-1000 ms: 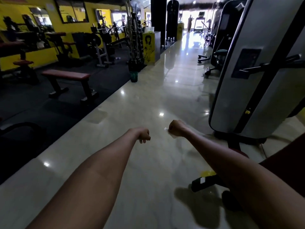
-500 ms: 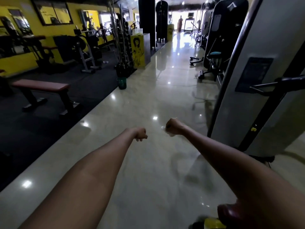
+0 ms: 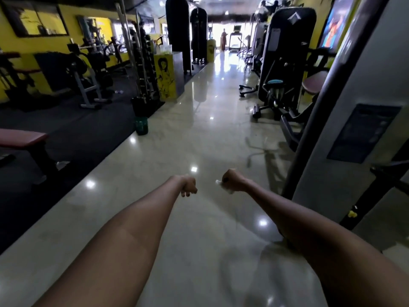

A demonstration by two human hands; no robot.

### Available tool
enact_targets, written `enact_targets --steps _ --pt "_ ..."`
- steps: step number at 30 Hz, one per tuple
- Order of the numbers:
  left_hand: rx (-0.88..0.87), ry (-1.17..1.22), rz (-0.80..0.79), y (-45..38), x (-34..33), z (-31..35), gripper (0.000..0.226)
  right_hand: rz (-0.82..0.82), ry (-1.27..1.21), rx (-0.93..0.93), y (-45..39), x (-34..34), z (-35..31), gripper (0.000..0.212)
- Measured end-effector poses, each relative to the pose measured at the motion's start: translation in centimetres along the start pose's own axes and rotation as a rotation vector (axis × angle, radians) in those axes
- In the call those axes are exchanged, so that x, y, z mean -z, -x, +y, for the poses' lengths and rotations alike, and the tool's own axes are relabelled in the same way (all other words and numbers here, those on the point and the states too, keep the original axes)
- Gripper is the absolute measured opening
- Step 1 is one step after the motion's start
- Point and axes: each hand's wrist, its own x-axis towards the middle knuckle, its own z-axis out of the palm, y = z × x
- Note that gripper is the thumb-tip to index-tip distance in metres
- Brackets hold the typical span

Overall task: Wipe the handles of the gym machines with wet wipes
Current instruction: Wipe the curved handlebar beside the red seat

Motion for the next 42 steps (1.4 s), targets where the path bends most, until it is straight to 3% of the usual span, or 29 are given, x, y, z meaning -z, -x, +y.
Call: enact_targets --steps 6,9,19,24,33,38,42 --pt "-0.072 -0.015 0.033 -12.0 8.7 3.0 0.034 0.095 -0.149 -0.063 -10.9 4.6 5.3 0.043" --pt "-0.11 -0.061 -0.056 -17.5 11.0 4.9 0.034 0.082 -0.155 -0.105 -15.8 5.9 8.6 0.045" --pt "-0.14 -0.102 -0.057 -39.6 22.0 11.5 0.033 0.036 -0.144 -0.193 -35.4 11.2 23.6 0.049" --pt "-0.159 -0.088 0.02 -47.8 28.5 15.5 0.032 0.04 -0.157 -0.191 -43.7 16.2 29.3 0.039" --pt "-0.157 -0.126 -0.091 -64.8 35.5 21.1 0.036 -0.007 -0.11 -0.174 -59.0 19.0 39.5 0.051" --pt "-0.177 -0.176 -0.123 -75.9 41.6 24.2 0.035 -0.084 -0.062 -0.216 -68.3 22.8 46.1 0.042" --pt "-0.177 -0.171 -0.081 -84.5 48.2 26.8 0.029 -0.032 -0.071 -0.233 -76.1 27.3 51.3 0.033"
